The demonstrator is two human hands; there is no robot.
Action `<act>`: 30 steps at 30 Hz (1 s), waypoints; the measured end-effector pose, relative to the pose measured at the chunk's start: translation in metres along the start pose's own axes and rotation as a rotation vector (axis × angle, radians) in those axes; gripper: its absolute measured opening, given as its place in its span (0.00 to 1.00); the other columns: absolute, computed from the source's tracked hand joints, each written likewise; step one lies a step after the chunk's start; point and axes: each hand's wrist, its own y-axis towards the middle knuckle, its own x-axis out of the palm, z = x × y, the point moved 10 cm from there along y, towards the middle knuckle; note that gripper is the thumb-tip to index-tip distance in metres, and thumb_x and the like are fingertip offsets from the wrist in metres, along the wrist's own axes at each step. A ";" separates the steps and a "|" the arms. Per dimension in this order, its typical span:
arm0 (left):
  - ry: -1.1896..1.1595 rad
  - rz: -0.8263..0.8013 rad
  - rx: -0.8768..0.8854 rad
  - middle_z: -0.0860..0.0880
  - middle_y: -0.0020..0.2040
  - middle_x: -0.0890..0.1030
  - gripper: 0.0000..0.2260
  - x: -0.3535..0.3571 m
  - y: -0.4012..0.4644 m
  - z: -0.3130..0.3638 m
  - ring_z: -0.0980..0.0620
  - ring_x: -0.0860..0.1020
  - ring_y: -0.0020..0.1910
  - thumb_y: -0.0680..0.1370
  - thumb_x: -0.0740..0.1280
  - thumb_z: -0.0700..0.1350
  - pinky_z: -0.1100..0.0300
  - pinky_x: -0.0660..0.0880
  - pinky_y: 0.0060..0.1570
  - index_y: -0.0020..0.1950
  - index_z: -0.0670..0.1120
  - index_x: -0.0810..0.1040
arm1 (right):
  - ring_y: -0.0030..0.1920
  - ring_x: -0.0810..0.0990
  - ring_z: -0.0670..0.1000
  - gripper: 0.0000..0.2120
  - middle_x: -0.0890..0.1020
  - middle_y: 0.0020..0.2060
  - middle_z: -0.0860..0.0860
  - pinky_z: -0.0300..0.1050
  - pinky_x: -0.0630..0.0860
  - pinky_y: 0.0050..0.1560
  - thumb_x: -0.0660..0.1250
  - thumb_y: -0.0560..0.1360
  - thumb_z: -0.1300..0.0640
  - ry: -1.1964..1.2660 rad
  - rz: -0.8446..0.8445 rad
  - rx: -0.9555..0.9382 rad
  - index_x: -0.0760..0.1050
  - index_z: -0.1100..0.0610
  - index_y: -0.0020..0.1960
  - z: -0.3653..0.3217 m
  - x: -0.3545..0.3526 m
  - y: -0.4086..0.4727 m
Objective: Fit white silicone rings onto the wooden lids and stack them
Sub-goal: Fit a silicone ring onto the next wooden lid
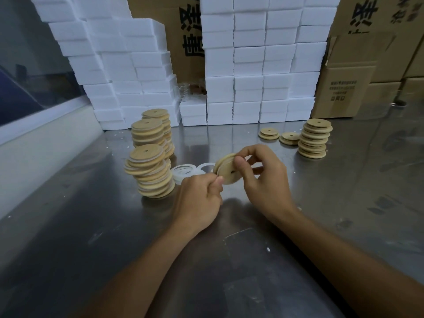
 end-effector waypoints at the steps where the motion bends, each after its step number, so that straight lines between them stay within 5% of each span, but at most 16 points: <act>1: -0.040 -0.009 -0.001 0.52 0.29 0.81 0.16 0.001 0.000 0.000 0.56 0.78 0.32 0.81 0.63 0.45 0.53 0.76 0.41 0.33 0.49 0.76 | 0.44 0.78 0.42 0.03 0.81 0.45 0.47 0.32 0.75 0.40 0.68 0.78 0.60 0.046 -0.005 0.071 0.76 0.53 0.47 0.008 0.001 0.000; 8: -0.231 -0.062 -0.023 0.52 0.26 0.81 0.17 0.005 -0.001 0.000 0.62 0.75 0.23 0.82 0.62 0.43 0.64 0.69 0.34 0.33 0.51 0.76 | 0.45 0.80 0.49 0.05 0.84 0.44 0.52 0.43 0.78 0.47 0.68 0.78 0.57 0.258 -0.008 0.298 0.79 0.59 0.49 0.028 0.008 -0.002; 14: -0.373 -0.030 -0.076 0.49 0.26 0.81 0.19 0.005 0.002 -0.010 0.54 0.71 0.21 0.83 0.61 0.41 0.59 0.70 0.27 0.32 0.47 0.77 | 0.39 0.81 0.43 0.07 0.84 0.41 0.50 0.35 0.78 0.39 0.69 0.78 0.56 0.389 -0.016 0.423 0.79 0.61 0.50 0.041 0.013 -0.006; 23: -0.514 0.045 -0.130 0.47 0.25 0.80 0.18 0.000 0.001 -0.013 0.51 0.70 0.23 0.83 0.58 0.40 0.58 0.68 0.30 0.34 0.45 0.76 | 0.36 0.80 0.49 0.11 0.81 0.35 0.57 0.41 0.80 0.39 0.71 0.76 0.54 0.542 -0.052 0.489 0.79 0.63 0.44 0.044 0.021 -0.009; 30: -0.660 0.320 -0.089 0.48 0.25 0.78 0.15 -0.030 -0.007 0.006 0.54 0.70 0.22 0.79 0.59 0.46 0.61 0.69 0.28 0.34 0.46 0.76 | 0.32 0.81 0.47 0.16 0.84 0.35 0.52 0.39 0.78 0.34 0.67 0.78 0.50 0.427 -0.140 0.423 0.79 0.62 0.41 0.033 0.027 -0.011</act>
